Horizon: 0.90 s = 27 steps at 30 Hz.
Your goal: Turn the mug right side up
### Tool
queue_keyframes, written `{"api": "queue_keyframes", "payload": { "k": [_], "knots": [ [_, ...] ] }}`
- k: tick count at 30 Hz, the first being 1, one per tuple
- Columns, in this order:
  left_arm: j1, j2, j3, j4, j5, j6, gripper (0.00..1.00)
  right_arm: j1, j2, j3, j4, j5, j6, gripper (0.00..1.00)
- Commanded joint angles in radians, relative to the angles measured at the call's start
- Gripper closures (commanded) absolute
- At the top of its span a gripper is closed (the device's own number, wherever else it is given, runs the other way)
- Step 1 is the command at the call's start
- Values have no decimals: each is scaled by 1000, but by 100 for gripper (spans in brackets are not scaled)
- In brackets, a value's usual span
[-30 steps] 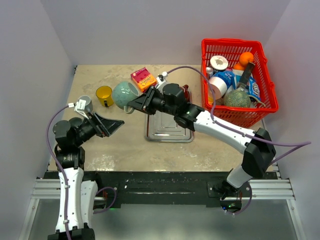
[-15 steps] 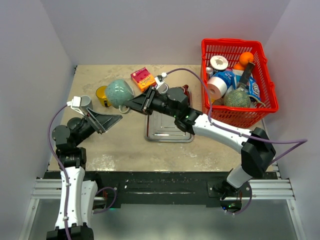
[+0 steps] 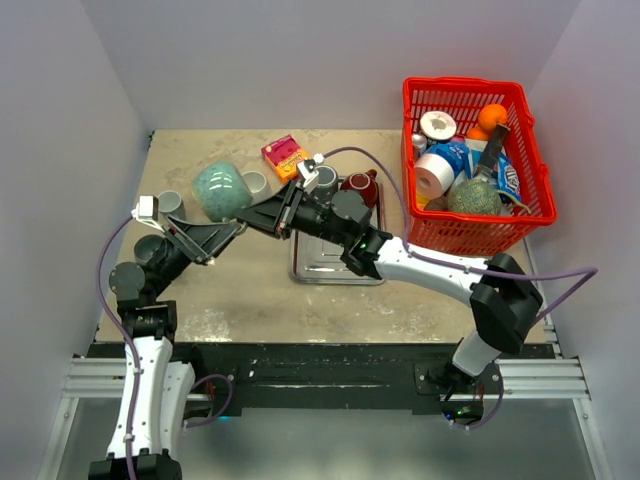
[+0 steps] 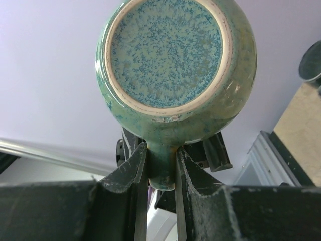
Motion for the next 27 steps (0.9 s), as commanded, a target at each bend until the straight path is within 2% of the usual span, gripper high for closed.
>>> {"api": "queue_keyframes", "payload": {
  "k": [1,14,20,22,27],
  "knots": [
    [-16,-9,-30,81,-48,-50,31,49,3,40,272,19,36,100],
    [-16,-43,-36,22,-91,-36,58,76,17,20,269,51,22,100],
    [-16,-48,6,-76,-108,33,55,76,-7,-7,278,69,14,100],
    [-16,-49,13,-97,-111,47,47,76,-21,-17,272,76,8,100],
    [-14,-54,24,-124,-112,65,37,70,-44,-32,267,86,-1,100]
  ]
}}
